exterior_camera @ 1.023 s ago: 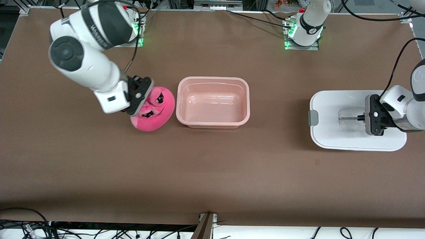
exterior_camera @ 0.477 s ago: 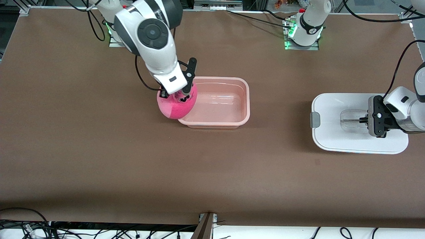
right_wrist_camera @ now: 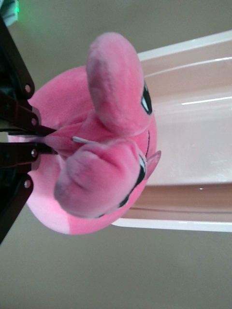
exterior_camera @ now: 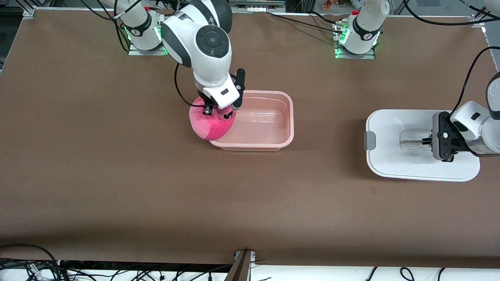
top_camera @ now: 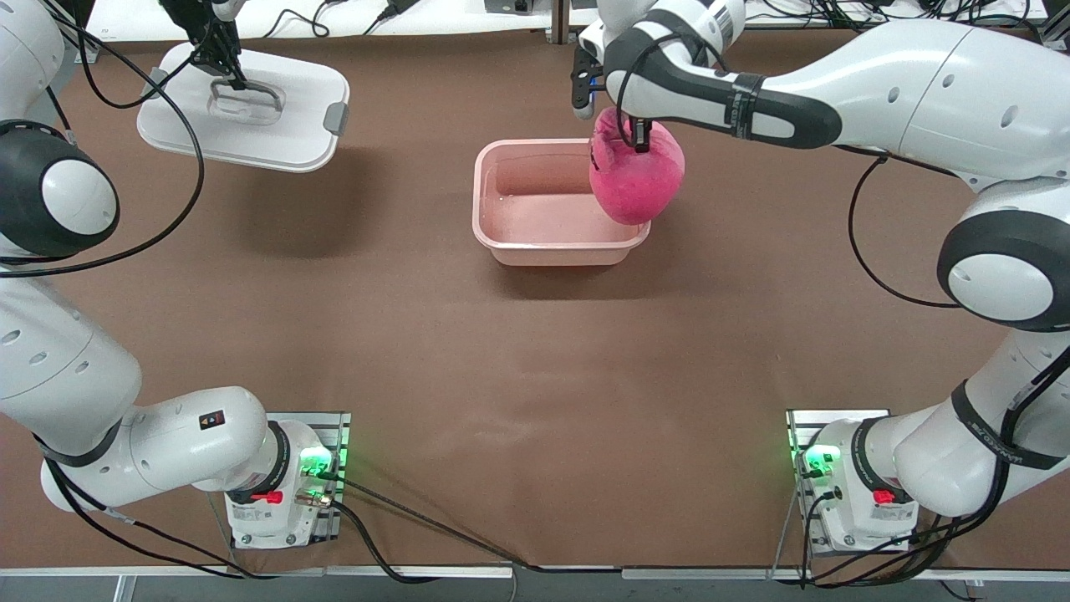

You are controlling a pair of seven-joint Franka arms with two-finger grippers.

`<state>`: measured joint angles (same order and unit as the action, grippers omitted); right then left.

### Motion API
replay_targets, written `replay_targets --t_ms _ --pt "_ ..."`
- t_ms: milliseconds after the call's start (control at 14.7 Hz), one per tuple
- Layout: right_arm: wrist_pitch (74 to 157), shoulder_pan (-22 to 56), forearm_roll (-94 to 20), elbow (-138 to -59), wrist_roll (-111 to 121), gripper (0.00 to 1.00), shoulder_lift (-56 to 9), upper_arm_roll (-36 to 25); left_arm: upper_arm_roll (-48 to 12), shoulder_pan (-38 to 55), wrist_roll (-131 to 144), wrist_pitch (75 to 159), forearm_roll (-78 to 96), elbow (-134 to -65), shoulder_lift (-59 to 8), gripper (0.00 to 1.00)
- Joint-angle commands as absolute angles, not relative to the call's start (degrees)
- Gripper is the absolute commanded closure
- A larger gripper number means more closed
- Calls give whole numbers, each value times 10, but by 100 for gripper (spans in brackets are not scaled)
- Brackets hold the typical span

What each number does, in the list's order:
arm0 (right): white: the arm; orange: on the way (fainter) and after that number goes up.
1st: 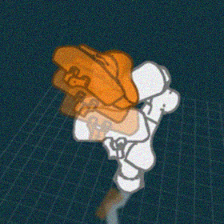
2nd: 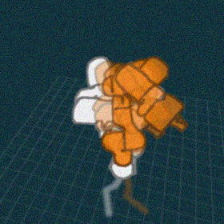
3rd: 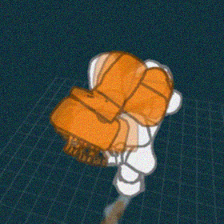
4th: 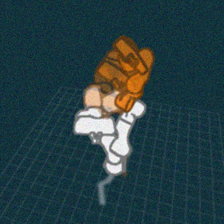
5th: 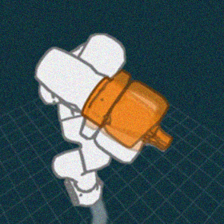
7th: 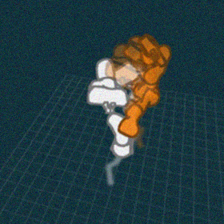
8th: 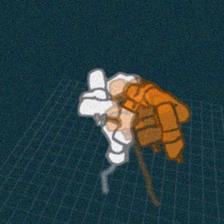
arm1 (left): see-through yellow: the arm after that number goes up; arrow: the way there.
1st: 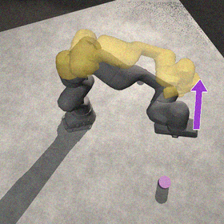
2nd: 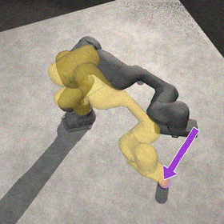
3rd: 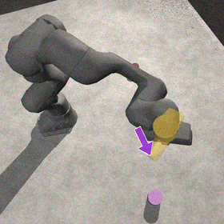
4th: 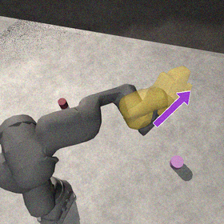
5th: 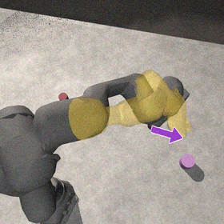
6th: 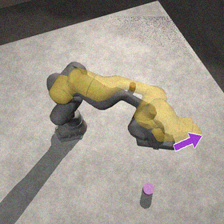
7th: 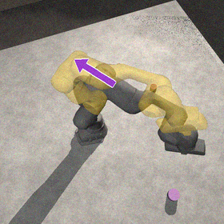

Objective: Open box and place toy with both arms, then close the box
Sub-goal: 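Lower the pink toy into the pink box and open the right gripper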

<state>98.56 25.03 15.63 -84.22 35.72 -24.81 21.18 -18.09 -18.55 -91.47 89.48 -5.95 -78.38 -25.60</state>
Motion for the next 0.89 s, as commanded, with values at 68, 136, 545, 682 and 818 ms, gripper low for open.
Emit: replay_targets --t_ms 68,136,545,682,818 --pt "1033 283 179 -829 278 1 -289 207 -182 -176 -908 893 -67 -780 -251 100" --pt "1045 293 180 -829 251 0 -295 207 -183 -175 -908 893 -64 -779 -250 100" --pt "1065 315 175 -798 57 0 -302 207 -204 -168 -914 885 -47 -775 -226 100" --pt "1022 314 165 -754 12 0 -299 208 -228 -168 -909 884 -47 -774 -210 100" --pt "975 310 153 -707 -14 0 -297 207 -232 -168 -907 884 -37 -774 -202 100"
